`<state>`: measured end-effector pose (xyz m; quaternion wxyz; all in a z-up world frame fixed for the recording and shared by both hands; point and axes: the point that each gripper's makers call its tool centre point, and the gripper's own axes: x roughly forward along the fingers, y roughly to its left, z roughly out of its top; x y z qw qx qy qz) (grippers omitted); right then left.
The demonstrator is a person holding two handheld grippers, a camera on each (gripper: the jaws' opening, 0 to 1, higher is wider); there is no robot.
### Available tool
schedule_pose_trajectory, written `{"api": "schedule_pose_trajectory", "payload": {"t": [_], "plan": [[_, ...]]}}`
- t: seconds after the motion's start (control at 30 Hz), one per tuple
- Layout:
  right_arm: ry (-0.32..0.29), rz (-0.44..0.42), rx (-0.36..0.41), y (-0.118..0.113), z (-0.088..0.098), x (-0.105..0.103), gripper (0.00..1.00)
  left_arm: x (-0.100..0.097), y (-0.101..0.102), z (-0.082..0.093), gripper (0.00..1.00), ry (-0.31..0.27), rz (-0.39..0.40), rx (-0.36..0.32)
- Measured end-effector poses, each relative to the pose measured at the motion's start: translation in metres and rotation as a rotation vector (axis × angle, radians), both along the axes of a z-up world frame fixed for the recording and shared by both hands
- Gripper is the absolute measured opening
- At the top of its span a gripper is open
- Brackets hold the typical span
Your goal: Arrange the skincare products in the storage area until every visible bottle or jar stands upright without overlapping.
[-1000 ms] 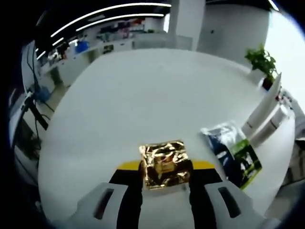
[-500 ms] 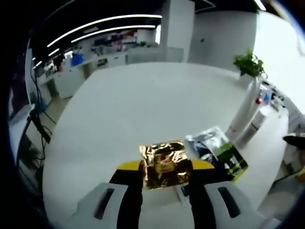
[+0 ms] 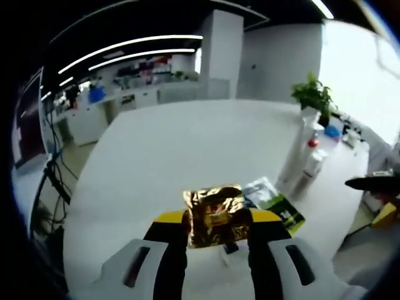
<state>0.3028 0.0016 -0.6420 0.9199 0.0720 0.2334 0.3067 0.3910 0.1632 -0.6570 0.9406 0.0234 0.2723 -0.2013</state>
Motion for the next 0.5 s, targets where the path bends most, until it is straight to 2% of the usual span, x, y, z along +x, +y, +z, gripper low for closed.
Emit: {"api": "schedule_pose_trajectory", "payload": {"t": [0.17,0.3,0.5], "plan": [[-0.041,0.043,0.086,0.025,0.024,0.012,0.72,-0.011,-0.012,0.015,0.34,-0.049,-0.053,0.007],[-0.080,0.097,0.134,0.045,0.041,0.020,0.58,-0.020,-0.018,0.025,0.34,-0.085,-0.085,0.015],[-0.087,0.147,0.208,0.068,0.055,0.026,0.49,-0.030,-0.023,0.036,0.34,-0.127,-0.118,0.027]]}}
